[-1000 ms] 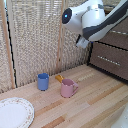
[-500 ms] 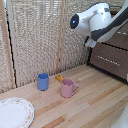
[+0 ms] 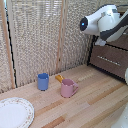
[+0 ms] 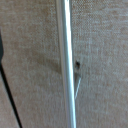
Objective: Propose to navigate your clamp on the clench of the first drawer. Use gentle force to register to the cabinet. Send posterior your swing mandate till over it lurks, a cup of pink essence. Fortify your grip after aiming concentric with the pink cup’s periphery. Manoeuvre the pink towards the cabinet's top. Drop your compression till the cup is resting inside.
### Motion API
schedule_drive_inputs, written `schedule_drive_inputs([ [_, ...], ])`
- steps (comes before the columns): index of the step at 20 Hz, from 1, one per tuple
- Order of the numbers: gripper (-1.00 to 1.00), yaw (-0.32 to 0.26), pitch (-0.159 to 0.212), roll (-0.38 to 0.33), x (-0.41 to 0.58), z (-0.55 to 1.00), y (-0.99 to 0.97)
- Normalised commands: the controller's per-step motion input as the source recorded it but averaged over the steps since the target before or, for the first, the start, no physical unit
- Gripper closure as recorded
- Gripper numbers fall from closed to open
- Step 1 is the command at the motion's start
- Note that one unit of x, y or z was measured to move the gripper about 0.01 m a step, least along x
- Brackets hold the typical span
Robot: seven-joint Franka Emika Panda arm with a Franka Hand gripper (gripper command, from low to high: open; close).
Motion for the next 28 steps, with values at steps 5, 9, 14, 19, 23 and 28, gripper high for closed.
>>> schedule_drive_inputs([
  [5, 1.00, 0.038, 0.012, 0.007, 0.002, 0.00, -0.47],
  [9, 1.00, -0.050, 0.002, 0.005, 0.111, 0.00, -0.03],
  [14, 1.00, 0.108, 0.001, -0.008, 0.112, 0.05, -0.08],
  [19, 1.00, 0.330, 0.055, 0.000, 0.009, 0.03, -0.07],
  [23, 1.00, 0.317, 0.052, 0.013, 0.061, 0.01, 0.00],
  [28, 1.00, 0.080, 0.103, 0.130, 0.208, 0.07, 0.30],
])
